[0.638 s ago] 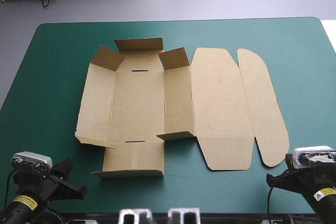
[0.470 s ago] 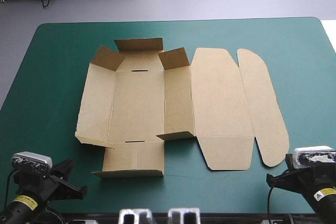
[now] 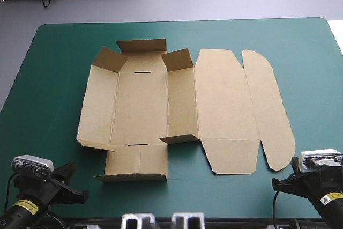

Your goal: Fold the box

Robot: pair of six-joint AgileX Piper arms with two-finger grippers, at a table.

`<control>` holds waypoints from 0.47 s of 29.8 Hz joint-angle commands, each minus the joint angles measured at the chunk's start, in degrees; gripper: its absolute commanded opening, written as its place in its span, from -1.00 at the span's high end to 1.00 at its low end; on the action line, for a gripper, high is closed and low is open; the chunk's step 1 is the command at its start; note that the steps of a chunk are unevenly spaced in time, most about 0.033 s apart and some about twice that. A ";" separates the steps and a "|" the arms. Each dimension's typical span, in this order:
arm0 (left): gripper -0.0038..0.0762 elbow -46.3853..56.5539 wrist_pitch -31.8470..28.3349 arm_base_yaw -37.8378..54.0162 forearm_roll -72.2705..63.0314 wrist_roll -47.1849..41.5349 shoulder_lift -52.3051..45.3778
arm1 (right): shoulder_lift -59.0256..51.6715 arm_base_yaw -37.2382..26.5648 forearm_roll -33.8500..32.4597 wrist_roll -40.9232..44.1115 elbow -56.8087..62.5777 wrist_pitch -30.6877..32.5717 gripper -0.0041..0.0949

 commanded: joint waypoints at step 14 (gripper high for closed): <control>0.93 -21.75 -4.61 -0.35 -0.42 1.04 22.00 | 0.94 0.14 0.90 -1.89 -1.58 -4.18 0.95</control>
